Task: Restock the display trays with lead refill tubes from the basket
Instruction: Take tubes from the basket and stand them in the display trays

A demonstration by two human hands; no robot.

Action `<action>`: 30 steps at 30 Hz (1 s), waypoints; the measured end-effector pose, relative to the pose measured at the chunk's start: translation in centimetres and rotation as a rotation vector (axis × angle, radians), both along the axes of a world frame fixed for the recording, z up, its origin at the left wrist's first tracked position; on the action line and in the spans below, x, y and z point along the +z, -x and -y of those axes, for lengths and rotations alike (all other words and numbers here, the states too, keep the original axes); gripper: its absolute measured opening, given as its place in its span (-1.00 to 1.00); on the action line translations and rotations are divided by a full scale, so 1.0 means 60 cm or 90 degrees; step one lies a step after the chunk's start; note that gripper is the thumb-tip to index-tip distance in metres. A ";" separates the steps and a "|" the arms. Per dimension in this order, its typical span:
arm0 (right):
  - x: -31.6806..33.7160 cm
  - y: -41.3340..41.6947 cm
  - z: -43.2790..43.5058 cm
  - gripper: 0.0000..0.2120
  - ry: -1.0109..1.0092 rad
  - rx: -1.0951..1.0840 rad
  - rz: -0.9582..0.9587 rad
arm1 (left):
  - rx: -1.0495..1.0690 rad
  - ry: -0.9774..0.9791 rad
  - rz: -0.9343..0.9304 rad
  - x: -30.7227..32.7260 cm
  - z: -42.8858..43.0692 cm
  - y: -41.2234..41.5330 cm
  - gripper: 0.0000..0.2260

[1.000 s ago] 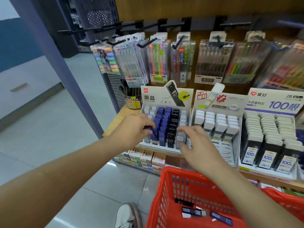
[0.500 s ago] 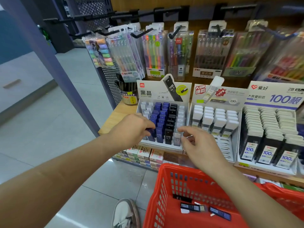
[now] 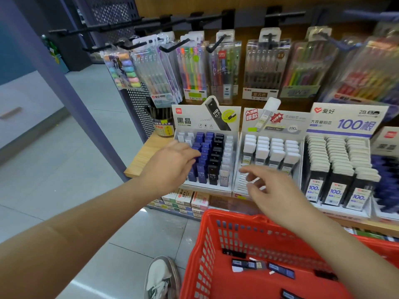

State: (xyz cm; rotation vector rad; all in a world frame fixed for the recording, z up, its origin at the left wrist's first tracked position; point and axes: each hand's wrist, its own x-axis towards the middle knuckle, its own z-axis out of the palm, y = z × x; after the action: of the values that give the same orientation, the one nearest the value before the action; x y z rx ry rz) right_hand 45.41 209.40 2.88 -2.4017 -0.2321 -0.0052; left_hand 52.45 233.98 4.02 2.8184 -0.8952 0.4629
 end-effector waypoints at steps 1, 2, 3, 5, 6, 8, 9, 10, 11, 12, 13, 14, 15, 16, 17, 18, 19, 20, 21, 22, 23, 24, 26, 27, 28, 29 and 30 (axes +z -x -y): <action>0.008 0.010 0.019 -0.70 0.024 0.015 -0.010 | -0.010 0.005 0.008 0.007 0.007 0.008 -0.80; 0.015 0.023 0.038 -0.74 0.056 0.032 -0.024 | -0.026 0.009 0.010 0.015 0.017 0.020 -0.79; 0.019 0.036 0.058 -0.78 0.094 0.053 -0.040 | -0.046 0.013 0.006 0.023 0.031 0.034 -0.77; 0.021 0.063 0.098 -0.81 0.191 0.096 -0.076 | -0.089 0.011 -0.025 0.032 0.067 0.066 -0.70; 0.015 0.075 0.115 -0.81 0.243 0.114 -0.102 | -0.104 -0.002 -0.053 0.032 0.088 0.084 -0.69; -0.012 0.100 0.148 -0.78 0.350 0.156 -0.165 | -0.128 -0.065 -0.131 0.016 0.130 0.120 -0.73; -0.032 0.113 0.162 -0.75 0.389 0.179 -0.195 | -0.144 -0.110 -0.174 -0.002 0.150 0.139 -0.76; -0.054 0.128 0.176 -0.73 0.413 0.197 -0.227 | -0.161 -0.158 -0.213 -0.022 0.169 0.158 -0.77; -0.080 0.146 0.188 -0.70 0.427 0.215 -0.257 | -0.176 -0.212 -0.251 -0.046 0.186 0.180 -0.78; -0.107 0.166 0.200 -0.67 0.435 0.230 -0.284 | -0.184 -0.263 -0.288 -0.075 0.200 0.201 -0.78; -0.134 0.188 0.210 -0.64 0.440 0.241 -0.317 | -0.185 -0.316 -0.323 -0.108 0.210 0.221 -0.78; -0.159 0.212 0.219 -0.61 0.442 0.253 -0.352 | -0.179 -0.372 -0.358 -0.147 0.215 0.240 -0.77; -0.184 0.234 0.227 -0.58 0.439 0.262 -0.381 | -0.170 -0.424 -0.393 -0.184 0.217 0.258 -0.77; -0.211 0.258 0.234 -0.55 0.436 0.262 -0.409 | -0.160 -0.464 -0.430 -0.224 0.214 0.276 -0.77; -0.234 0.280 0.240 -0.51 0.432 0.251 -0.433 | -0.147 -0.491 -0.463 -0.259 0.211 0.293 -0.78; -0.257 0.299 0.244 -0.46 0.431 0.230 -0.452 | -0.131 -0.507 -0.485 -0.289 0.208 0.309 -0.77; -0.279 0.315 0.245 -0.42 0.432 0.204 -0.467 | -0.115 -0.526 -0.513 -0.315 0.204 0.322 -0.71; -0.301 0.329 0.245 -0.35 0.436 0.175 -0.487 | -0.102 -0.540 -0.541 -0.336 0.201 0.334 -0.62; -0.323 0.341 0.242 -0.26 0.440 0.144 -0.505 | -0.089 -0.548 -0.558 -0.354 0.200 0.344 -0.54; -0.343 0.348 0.238 -0.15 0.439 0.110 -0.524 | -0.078 -0.546 -0.558 -0.369 0.198 0.352 -0.47; -0.362 0.355 0.232 -0.05 0.433 0.075 -0.552 | -0.069 -0.536 -0.558 -0.380 0.198 0.359 -0.42; -0.379 0.362 0.224 0.02 0.428 0.046 -0.578 | -0.064 -0.520 -0.559 -0.392 0.197 0.366 -0.36; -0.409 0.372 0.209 0.11 0.453 0.009 -0.588 | -0.067 -0.510 -0.568 -0.413 0.201 0.379 -0.26; -0.417 0.375 0.202 0.13 0.474 -0.003 -0.574 | -0.072 -0.512 -0.574 -0.420 0.203 0.384 -0.23; -0.425 0.376 0.196 0.13 0.490 -0.008 -0.554 | -0.076 -0.508 -0.576 -0.426 0.205 0.387 -0.21; -0.432 0.376 0.192 0.11 0.492 -0.007 -0.530 | -0.083 -0.507 -0.569 -0.430 0.206 0.388 -0.21; -0.438 0.376 0.189 0.07 0.485 0.002 -0.509 | -0.096 -0.504 -0.553 -0.431 0.206 0.389 -0.23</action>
State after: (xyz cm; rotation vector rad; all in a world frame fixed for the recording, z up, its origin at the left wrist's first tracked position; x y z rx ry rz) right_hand 22.86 198.08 -23.38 -2.8928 0.1786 1.2075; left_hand 29.14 221.60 -21.82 2.9687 -1.1931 -1.3034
